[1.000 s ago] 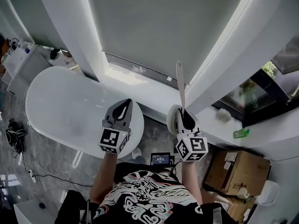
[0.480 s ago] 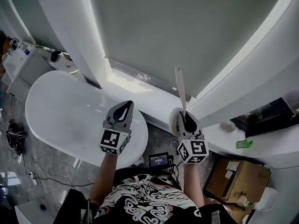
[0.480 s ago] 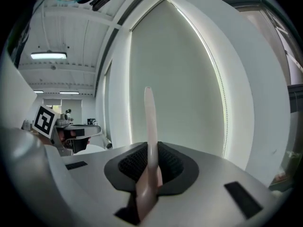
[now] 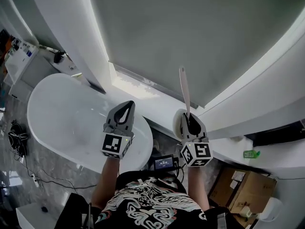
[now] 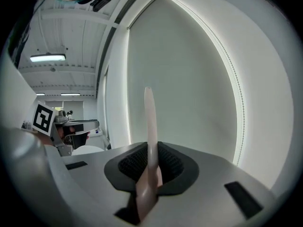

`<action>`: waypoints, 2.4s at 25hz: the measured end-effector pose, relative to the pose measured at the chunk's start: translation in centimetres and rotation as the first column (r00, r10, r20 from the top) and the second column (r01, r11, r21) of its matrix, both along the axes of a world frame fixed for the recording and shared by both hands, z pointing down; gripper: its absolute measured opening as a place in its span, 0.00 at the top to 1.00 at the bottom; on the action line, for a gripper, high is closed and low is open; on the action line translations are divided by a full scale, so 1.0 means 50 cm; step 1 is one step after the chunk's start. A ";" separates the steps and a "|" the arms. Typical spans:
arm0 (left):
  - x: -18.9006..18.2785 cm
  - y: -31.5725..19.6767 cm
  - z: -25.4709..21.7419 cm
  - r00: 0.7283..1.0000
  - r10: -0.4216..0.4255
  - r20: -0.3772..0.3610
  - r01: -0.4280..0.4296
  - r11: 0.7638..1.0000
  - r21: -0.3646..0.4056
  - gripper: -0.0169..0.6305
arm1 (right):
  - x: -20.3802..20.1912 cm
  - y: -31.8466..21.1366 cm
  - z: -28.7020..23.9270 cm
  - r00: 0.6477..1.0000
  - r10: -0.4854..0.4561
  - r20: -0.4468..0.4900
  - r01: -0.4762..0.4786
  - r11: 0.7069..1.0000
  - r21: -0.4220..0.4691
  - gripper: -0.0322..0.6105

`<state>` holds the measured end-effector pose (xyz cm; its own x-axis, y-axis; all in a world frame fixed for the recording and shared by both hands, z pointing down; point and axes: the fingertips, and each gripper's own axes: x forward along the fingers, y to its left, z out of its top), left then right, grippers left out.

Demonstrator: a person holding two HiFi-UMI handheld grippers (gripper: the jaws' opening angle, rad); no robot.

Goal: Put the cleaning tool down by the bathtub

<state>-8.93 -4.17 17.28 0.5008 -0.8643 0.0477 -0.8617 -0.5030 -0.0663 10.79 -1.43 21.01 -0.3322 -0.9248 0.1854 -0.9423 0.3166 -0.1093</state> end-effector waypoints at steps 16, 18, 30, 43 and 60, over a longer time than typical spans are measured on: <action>0.003 -0.112 0.060 1.000 0.011 0.009 -0.010 0.997 -0.072 0.95 | 0.013 -0.100 0.040 0.999 0.025 -0.029 -0.026 0.999 -0.030 0.84; 0.001 -0.119 0.077 1.000 0.007 0.014 -0.006 0.996 -0.084 0.95 | 0.012 -0.109 0.057 0.999 0.023 -0.048 -0.025 0.999 -0.040 0.84; -0.024 -0.177 0.197 0.999 -0.021 0.039 0.028 0.984 -0.176 0.95 | -0.008 -0.179 0.170 0.992 -0.025 -0.124 0.011 0.994 -0.113 0.84; -0.027 -0.232 0.310 0.998 -0.014 0.056 0.029 0.964 -0.265 0.95 | -0.033 -0.245 0.277 0.979 -0.065 -0.194 0.033 0.986 -0.165 0.84; -0.019 -0.268 0.462 0.995 0.014 0.101 0.023 0.934 -0.357 0.95 | -0.053 -0.300 0.417 0.959 -0.145 -0.242 0.090 0.970 -0.228 0.84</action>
